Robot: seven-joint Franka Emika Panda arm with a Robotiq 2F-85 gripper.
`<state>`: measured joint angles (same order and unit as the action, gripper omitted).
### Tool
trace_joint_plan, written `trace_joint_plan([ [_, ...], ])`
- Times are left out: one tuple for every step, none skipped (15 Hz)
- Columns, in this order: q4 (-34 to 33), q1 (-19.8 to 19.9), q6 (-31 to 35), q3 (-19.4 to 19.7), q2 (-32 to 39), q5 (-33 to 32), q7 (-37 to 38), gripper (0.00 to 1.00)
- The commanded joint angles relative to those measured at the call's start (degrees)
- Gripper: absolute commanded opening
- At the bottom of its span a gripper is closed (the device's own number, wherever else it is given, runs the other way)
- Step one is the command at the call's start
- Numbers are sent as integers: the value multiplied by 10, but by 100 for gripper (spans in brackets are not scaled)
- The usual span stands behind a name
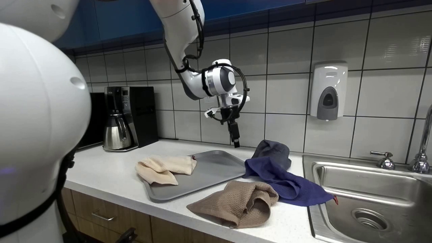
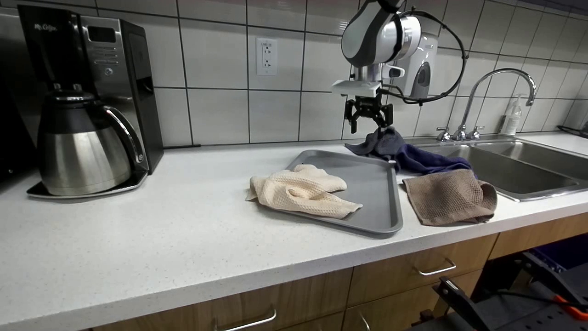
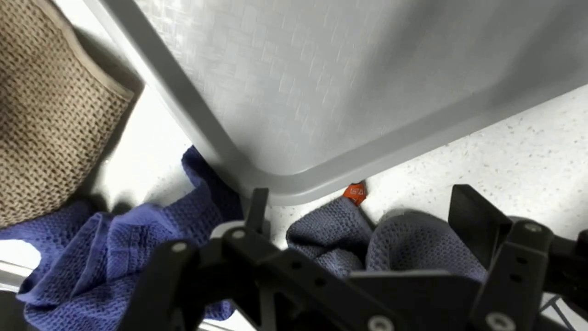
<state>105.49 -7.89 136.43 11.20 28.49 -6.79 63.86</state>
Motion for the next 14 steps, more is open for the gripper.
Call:
trace_joint_plan([
  [56, 0, 5, -17, -49, -7, -11, 100],
  [63, 0, 5, -22, -54, -4, -12, 100],
  [70, -1, 5, -26, -59, -3, -12, 100],
  [76, -1, 4, -31, -63, -2, -12, 100],
  [82, -2, 5, -35, -68, -1, -11, 100],
  [87, -3, 4, -38, -72, -1, -9, 100],
  [93, -4, 4, -42, -77, -1, -8, 100],
  [98, -7, 3, -45, -82, -1, -4, 100],
  [103, -10, 2, -48, -88, -2, -1, 100],
  [108, -13, 0, -51, -93, -3, 2, 100],
  [115, -17, 1, -53, -99, -5, 6, 100],
  [121, -20, 0, -57, -105, -4, 10, 100],
  [127, -23, 1, -60, -110, -4, 13, 100],
  [133, -26, 1, -63, -116, -4, 16, 100],
])
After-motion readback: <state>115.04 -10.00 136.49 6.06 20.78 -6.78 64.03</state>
